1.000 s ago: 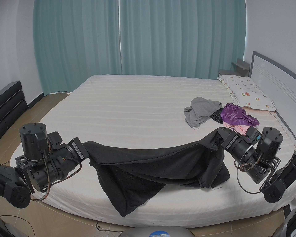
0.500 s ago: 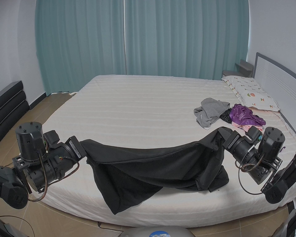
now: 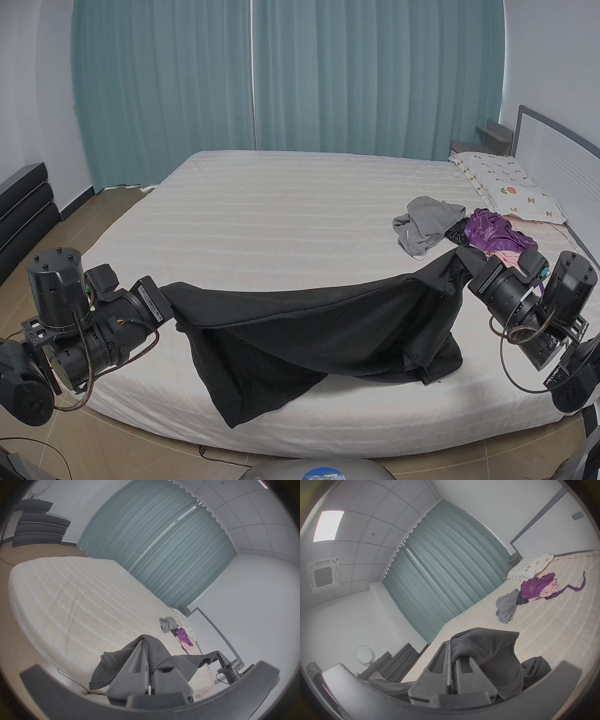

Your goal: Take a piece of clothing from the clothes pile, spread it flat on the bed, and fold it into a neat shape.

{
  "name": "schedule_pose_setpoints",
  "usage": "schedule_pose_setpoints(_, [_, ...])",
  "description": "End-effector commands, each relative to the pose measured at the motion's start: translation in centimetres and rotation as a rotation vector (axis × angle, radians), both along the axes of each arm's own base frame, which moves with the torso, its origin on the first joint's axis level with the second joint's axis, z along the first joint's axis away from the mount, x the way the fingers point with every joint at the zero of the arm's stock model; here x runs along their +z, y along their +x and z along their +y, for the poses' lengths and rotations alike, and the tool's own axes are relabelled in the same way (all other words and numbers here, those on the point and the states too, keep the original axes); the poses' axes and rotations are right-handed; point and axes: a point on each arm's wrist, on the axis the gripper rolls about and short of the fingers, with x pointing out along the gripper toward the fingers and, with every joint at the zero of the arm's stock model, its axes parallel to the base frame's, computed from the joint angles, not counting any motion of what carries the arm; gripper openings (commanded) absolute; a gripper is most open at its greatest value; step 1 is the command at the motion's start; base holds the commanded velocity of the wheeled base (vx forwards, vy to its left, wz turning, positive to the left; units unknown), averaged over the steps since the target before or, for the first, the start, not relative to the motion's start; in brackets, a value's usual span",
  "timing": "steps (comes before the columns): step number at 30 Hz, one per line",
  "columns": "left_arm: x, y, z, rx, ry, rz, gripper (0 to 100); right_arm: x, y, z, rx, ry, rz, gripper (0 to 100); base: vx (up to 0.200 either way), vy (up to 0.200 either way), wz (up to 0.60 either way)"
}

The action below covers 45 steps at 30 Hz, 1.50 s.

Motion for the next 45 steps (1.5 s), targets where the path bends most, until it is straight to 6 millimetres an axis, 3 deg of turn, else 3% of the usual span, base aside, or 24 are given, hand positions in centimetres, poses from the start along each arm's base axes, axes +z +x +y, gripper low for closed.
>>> schedule_pose_setpoints(1, [1.0, -0.9, 0.1, -0.006, -0.014, -0.037, 0, 2.2, -1.4, -0.7, 0.005, 0.029, -0.078, 0, 0.000, 0.000, 0.00])
schedule_pose_setpoints(11, [4.6, -4.0, 0.9, 0.005, -0.042, -0.166, 0, 6.1, -4.6, -2.3, -0.004, 0.006, -0.216, 0, 0.000, 0.000, 0.00])
schedule_pose_setpoints(14, [5.3, -4.1, 1.2, 0.014, -0.022, -0.175, 0, 6.9, -5.1, -2.5, -0.007, -0.016, -0.230, 0, 0.000, 0.000, 0.00])
schedule_pose_setpoints(17, [7.4, -3.1, 1.4, 0.045, -0.006, -0.180, 0, 9.8, -4.2, -2.1, -0.001, -0.027, -0.271, 0, 0.000, 0.000, 0.00])
schedule_pose_setpoints(21, [8.6, -1.7, 0.8, 0.044, 0.020, -0.126, 0, 11.5, -2.5, -1.2, 0.006, -0.043, -0.242, 0, 0.000, 0.000, 0.00])
schedule_pose_setpoints(30, [7.5, 4.2, 0.4, 0.116, 0.057, -0.034, 0, 10.3, 3.9, 1.2, -0.020, -0.095, -0.155, 0, 0.044, 0.000, 0.00])
schedule_pose_setpoints(38, [5.1, 9.7, -0.1, 0.152, 0.083, 0.034, 0, 7.4, 10.4, 2.3, -0.088, -0.171, -0.104, 0, 0.200, 0.000, 0.00])
schedule_pose_setpoints(45, [2.7, 13.8, -0.9, 0.162, 0.105, 0.081, 0, 5.1, 13.6, 2.5, -0.126, -0.207, -0.066, 0, 0.200, 0.000, 0.00])
